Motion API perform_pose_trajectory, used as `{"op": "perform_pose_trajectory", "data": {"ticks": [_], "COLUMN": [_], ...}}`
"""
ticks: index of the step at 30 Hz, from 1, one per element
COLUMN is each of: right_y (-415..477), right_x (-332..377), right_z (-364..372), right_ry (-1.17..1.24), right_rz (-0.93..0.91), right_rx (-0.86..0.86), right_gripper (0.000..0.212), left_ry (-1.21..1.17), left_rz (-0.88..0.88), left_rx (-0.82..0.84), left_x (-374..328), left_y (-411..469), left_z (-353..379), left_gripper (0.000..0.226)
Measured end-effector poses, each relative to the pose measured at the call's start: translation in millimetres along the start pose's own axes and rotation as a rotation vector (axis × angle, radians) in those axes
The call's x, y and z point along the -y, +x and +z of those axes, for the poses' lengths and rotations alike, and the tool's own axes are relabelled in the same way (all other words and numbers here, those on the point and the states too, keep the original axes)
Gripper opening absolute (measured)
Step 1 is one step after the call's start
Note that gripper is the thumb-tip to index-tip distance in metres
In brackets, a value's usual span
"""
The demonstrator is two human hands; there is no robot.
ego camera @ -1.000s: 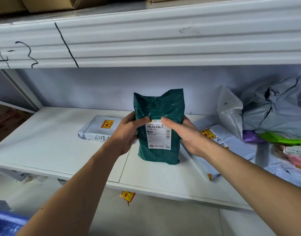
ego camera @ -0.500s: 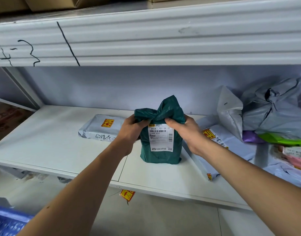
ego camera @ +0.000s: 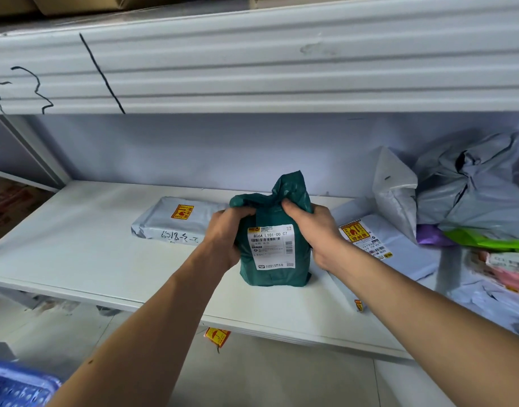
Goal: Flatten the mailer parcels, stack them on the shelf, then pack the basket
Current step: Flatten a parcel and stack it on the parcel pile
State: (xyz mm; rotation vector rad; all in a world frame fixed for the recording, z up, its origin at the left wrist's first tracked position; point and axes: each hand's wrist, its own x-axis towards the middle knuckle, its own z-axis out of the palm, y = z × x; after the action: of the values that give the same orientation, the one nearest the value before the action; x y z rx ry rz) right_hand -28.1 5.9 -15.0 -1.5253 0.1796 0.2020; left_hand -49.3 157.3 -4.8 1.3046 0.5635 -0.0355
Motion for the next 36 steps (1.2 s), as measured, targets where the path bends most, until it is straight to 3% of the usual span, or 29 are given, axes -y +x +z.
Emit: {"op": "perform_pose_trajectory", "data": {"ticks": [8,13,18,20,21,24,25,26,28,31,34,36], "right_y": [9.1,11.4,12.9,14.3,14.9,14.4,15.0,16.4,19.7,19.5,17.4,16.1], "right_x": [8.0,10.8,12.6,13.1,13.2,16.1,16.5,16.9,15.9,12.4,7.2,1.2], "right_z": [2.5,6.8,6.5,5.3,4.7,4.3,3.9,3.9,4.9,7.9,11.8,12.3], "right_ry": [0.004,-0.06,-0.118,-0.111,-0.101,-0.054,-0.042,-0.038,-0.047,-0.032,-0.048,-0.375], "right_rz": [0.188,0.303,0.307,0.299,0.295,0.294,0.29,0.278,0.235,0.193,0.095,-0.183], "right_rx": [-0.015,0.046,0.052,0.039,0.036,0.04,0.042,0.039,0.038,0.017,0.002,-0.079], "right_gripper": [0.018,0.008,0.013,0.014,0.014,0.007,0.01,0.016,0.023,0.037,0.04,0.034], "left_ry": [0.003,0.046,0.257,0.42,0.583,1.042,1.117,1.197,1.37,1.505,1.675,1.71], "left_rz": [-0.116,-0.21,-0.128,0.018,0.178,1.035,1.229,1.296,1.125,0.895,0.895,0.89], "left_rx": [0.011,-0.031,-0.066,-0.08,-0.119,-0.139,-0.042,0.078,0.176,0.159,0.146,0.107], "left_x": [-3.2,-7.4,-10.7,-9.3,-8.7,-7.7,-5.8,-4.1,4.5,8.2,7.7,6.8], "left_y": [3.4,6.6,7.6,10.0,9.6,2.8,-1.0,-6.1,-10.3,-7.0,-6.1,-4.5], "left_z": [-3.8,-14.2,0.2,8.3,10.0,10.5,10.6,11.0,8.4,1.3,2.2,3.6], "left_gripper": [0.027,0.019,0.023,0.041,0.048,0.035,0.025,0.017,0.027,0.053,0.066,0.061]}}
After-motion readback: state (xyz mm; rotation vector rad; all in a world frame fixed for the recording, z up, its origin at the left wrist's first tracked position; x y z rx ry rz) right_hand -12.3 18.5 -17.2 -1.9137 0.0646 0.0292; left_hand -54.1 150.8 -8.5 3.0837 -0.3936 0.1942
